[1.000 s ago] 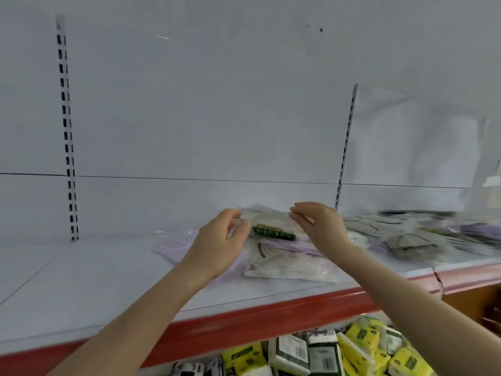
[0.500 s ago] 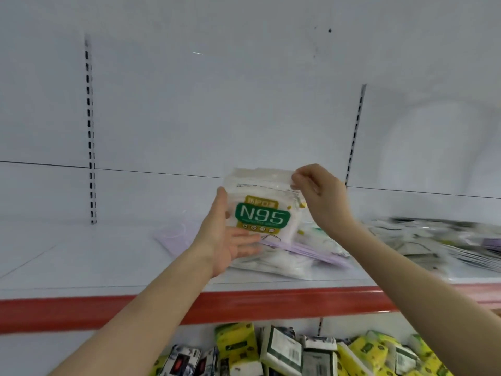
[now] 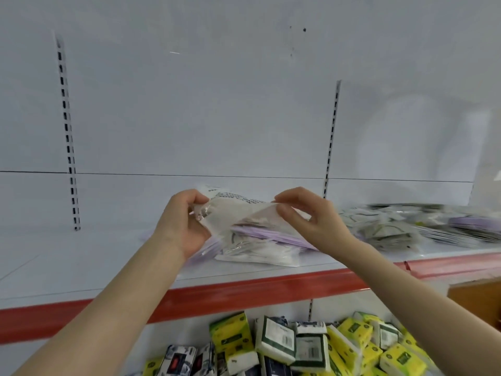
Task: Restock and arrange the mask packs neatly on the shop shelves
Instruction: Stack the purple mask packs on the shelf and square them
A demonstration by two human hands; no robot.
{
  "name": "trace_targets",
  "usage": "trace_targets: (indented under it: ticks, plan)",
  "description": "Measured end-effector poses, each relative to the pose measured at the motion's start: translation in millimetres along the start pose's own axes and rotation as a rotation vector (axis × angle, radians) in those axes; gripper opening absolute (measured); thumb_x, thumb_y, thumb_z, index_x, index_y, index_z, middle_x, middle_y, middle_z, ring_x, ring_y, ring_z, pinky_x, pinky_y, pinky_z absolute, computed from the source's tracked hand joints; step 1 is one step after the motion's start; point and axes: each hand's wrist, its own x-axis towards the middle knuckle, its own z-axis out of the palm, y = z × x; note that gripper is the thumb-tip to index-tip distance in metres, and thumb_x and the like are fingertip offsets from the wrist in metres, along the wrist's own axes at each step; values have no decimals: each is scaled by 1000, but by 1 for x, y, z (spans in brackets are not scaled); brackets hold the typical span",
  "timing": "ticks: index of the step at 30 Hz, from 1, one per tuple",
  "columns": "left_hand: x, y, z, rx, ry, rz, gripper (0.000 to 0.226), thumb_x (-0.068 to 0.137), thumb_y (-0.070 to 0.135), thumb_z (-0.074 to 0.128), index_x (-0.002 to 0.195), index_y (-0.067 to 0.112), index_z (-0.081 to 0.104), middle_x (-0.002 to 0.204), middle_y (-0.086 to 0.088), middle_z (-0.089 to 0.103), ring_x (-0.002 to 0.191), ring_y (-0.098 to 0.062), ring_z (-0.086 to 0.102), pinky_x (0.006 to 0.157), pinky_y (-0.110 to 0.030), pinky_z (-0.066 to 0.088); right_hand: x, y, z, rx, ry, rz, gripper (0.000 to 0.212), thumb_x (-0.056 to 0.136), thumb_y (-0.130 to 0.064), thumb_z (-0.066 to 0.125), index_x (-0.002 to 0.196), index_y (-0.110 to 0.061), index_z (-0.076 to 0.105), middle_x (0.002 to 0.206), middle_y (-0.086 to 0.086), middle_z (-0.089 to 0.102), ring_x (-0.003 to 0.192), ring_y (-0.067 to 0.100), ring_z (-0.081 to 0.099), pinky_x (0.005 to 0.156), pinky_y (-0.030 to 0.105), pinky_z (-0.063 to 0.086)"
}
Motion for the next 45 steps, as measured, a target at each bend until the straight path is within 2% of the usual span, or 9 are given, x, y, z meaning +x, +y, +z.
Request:
trace_targets:
  ticks: [7, 10, 13, 17, 23, 28, 33, 39, 45]
  plan:
    - [-8, -7, 8, 12, 23, 151, 26, 83, 2, 36, 58, 10, 42, 45, -3, 51, 41, -17, 54, 46, -21, 50, 1, 56, -42, -253, 55, 380, 20, 89, -22, 61, 106, -12, 65, 97, -5, 67, 94, 8, 60, 91, 28, 45]
    - [-2, -9, 14, 16, -3, 168, 21, 83, 6, 40, 64, 11, 47, 59, -4, 54, 56, -20, 55, 59, -29, 49, 4, 88, -59, -411, -97, 536, 33, 90, -27, 59, 117, -8, 61, 119, 5, 63, 113, 18, 56, 96, 27, 39]
    - [4, -14, 18, 54, -8, 152, 18, 83, 10, 43, 68, 12, 51, 55, -2, 56, 50, -18, 57, 49, -19, 50, 8, 107, -58, -505, -314, 634, 46, 89, -40, 58, 128, -15, 54, 134, 1, 54, 125, 20, 48, 101, 28, 34]
    - [14, -22, 29, 79, -26, 145, 21, 83, 11, 41, 83, 9, 61, 67, -5, 69, 54, -20, 66, 53, -26, 55, 17, 125, -48, -816, -582, 591, 40, 89, -46, 52, 118, -19, 58, 122, 3, 62, 113, 23, 54, 99, 30, 33]
    - [26, -38, 40, 135, -57, 193, 32, 84, 12, 40, 109, 12, 59, 81, -7, 71, 64, -22, 69, 54, -32, 57, 21, 146, -52, -699, -313, 573, 23, 87, -22, 53, 92, -4, 66, 91, 12, 69, 87, 28, 62, 80, 26, 37]
    - [34, -52, 53, 169, -64, 242, 28, 85, 8, 38, 97, 18, 61, 81, -6, 71, 71, -26, 66, 64, -34, 54, 35, 160, -72, -427, -125, 627, 35, 85, -13, 55, 56, -14, 36, 60, 3, 42, 57, 16, 36, 55, 27, 29]
    - [40, -59, 64, 167, -78, 261, 30, 85, 7, 37, 102, 18, 60, 77, -5, 72, 61, -22, 69, 50, -31, 55, 45, 166, -94, -277, 95, 633, 26, 85, -7, 50, 62, -3, 39, 65, 10, 38, 62, 17, 33, 54, 27, 24]
    - [48, -69, 75, 175, -93, 266, 33, 86, 7, 36, 109, 18, 57, 78, -3, 71, 63, -22, 68, 55, -30, 55, 51, 158, -116, -136, 253, 624, 22, 89, -9, 45, 67, -8, 42, 60, 6, 33, 52, 16, 26, 49, 26, 20]
    - [58, -80, 87, 159, -95, 262, 32, 85, 6, 37, 101, 21, 60, 76, -3, 72, 61, -22, 69, 53, -30, 54, 60, 124, -119, 26, 492, 398, 12, 95, -16, 46, 87, -10, 53, 69, -5, 49, 62, 10, 42, 60, 26, 37]
